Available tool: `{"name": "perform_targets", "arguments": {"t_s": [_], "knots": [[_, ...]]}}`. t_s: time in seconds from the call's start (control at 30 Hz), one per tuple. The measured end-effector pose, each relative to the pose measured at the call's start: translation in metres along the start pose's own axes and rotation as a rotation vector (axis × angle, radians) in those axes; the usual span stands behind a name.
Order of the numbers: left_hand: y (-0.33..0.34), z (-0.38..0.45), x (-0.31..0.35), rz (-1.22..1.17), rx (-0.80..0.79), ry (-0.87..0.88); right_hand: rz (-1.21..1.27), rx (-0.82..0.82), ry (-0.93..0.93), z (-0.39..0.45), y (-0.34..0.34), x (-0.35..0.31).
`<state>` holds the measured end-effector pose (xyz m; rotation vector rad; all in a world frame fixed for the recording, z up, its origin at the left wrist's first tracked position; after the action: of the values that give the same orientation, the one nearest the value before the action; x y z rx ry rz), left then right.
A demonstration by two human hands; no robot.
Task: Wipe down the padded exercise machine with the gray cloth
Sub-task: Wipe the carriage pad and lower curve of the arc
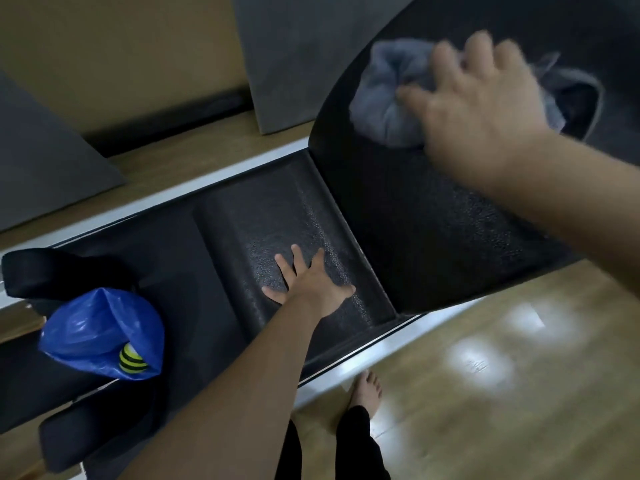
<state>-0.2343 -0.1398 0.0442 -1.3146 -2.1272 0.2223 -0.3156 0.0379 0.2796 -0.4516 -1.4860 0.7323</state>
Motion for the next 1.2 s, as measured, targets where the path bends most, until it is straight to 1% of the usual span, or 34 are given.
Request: {"name": "perform_targets", "arguments": {"t_s": [0.07, 0.1, 0.17, 0.23, 0.3, 0.37, 0.4, 0.47, 0.53, 0.57, 0.6, 0.67, 0.77, 0.83, 0.9, 0.97, 1.0, 1.03, 1.07, 1.13, 1.2], "knots": [[0.002, -0.005, 0.009, -0.098, -0.001, 0.024, 0.082, -0.010, 0.163, 0.012, 0.009, 0.038], [0.003, -0.008, 0.014, -0.175, 0.012, 0.059, 0.140, -0.031, 0.196, 0.011, 0.013, 0.045], [0.002, -0.019, 0.032, -0.397, 0.057, 0.178, 0.194, -0.065, 0.189, -0.001, 0.016, 0.042], [0.002, -0.028, 0.057, -0.648, 0.109, 0.302, 0.173, -0.045, 0.125, -0.025, 0.010, 0.024], [-0.001, -0.035, 0.079, -0.941, 0.164, 0.342, 0.205, 0.003, 0.002, -0.065, 0.003, -0.008], [-0.002, -0.041, 0.088, -1.245, 0.206, 0.312, 0.269, 0.023, -0.141, -0.115, -0.001, -0.044], [0.001, -0.046, 0.091, -1.367, 0.200, 0.288, 0.279, 0.013, -0.186, -0.137, -0.002, -0.056], [0.012, -0.057, 0.093, -1.587, 0.189, 0.221, 0.301, -0.008, -0.228, -0.159, 0.003, -0.062], [0.024, -0.072, 0.091, -1.744, 0.197, 0.198, 0.351, -0.009, -0.208, -0.153, 0.007, -0.048], [0.029, -0.077, 0.091, -1.714, 0.234, 0.220, 0.366, -0.008, -0.197, -0.144, 0.008, -0.038], [0.034, -0.078, 0.089, -1.631, 0.294, 0.248, 0.377, 0.000, -0.189, -0.133, 0.008, -0.026], [0.039, -0.081, 0.090, -1.408, 0.408, 0.308, 0.407, 0.011, -0.141, -0.108, 0.012, 0.007], [0.035, -0.101, 0.118, -1.071, 0.492, 0.473, 0.426, -0.008, 0.061, -0.070, 0.028, 0.074], [0.032, -0.114, 0.143, -0.947, 0.474, 0.582, 0.458, -0.053, 0.218, -0.051, 0.049, 0.121], [0.028, -0.129, 0.170, -0.841, 0.435, 0.643, 0.562, -0.125, 0.392, -0.045, 0.075, 0.159], [0.029, -0.139, 0.194, -0.762, 0.401, 0.674, 0.658, -0.185, 0.545, -0.052, 0.089, 0.178], [0.031, -0.142, 0.204, -0.741, 0.387, 0.669, 0.648, -0.178, 0.571, -0.059, 0.088, 0.180], [0.033, -0.144, 0.213, -0.731, 0.384, 0.652, 0.599, -0.149, 0.553, -0.068, 0.082, 0.175], [0.036, -0.144, 0.220, -0.745, 0.383, 0.622, 0.548, -0.117, 0.497, -0.078, 0.074, 0.165], [0.038, -0.142, 0.230, -0.813, 0.377, 0.542, 0.507, -0.066, 0.342, -0.103, 0.053, 0.138], [0.037, -0.142, 0.236, -0.860, 0.372, 0.498, 0.510, -0.016, 0.178, -0.131, 0.039, 0.113]]}}
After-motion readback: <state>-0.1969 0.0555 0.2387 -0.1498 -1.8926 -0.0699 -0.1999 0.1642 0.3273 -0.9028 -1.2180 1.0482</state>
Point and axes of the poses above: each hand's wrist, its own z-axis towards the middle knuckle, its own y-axis out of the palm, x = y × z, the point moved 5 cm from there along z, towards the middle knuckle, and after that the axes turned 9 degrees about -z, right-handed, at the moved point
